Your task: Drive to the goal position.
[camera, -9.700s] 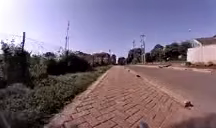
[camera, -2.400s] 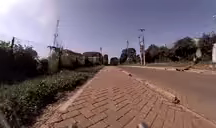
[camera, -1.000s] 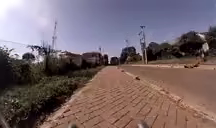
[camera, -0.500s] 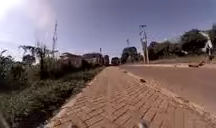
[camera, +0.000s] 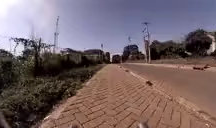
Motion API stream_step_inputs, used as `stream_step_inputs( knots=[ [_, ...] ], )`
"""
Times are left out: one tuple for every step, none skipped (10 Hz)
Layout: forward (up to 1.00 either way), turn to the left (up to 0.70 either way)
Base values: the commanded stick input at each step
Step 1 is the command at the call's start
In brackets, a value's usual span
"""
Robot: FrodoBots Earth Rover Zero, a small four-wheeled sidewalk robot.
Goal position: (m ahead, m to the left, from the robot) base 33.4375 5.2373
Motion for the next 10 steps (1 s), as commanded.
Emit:
stream_step_inputs(
  knots=[
    [1.00,0.00],
    [1.00,0.00],
    [1.00,0.00],
    [1.00,0.00],
    [1.00,0.00],
    [1.00,0.00],
    [1.00,0.00],
    [1.00,0.00],
    [1.00,0.00],
    [1.00,0.00]
  ],
)
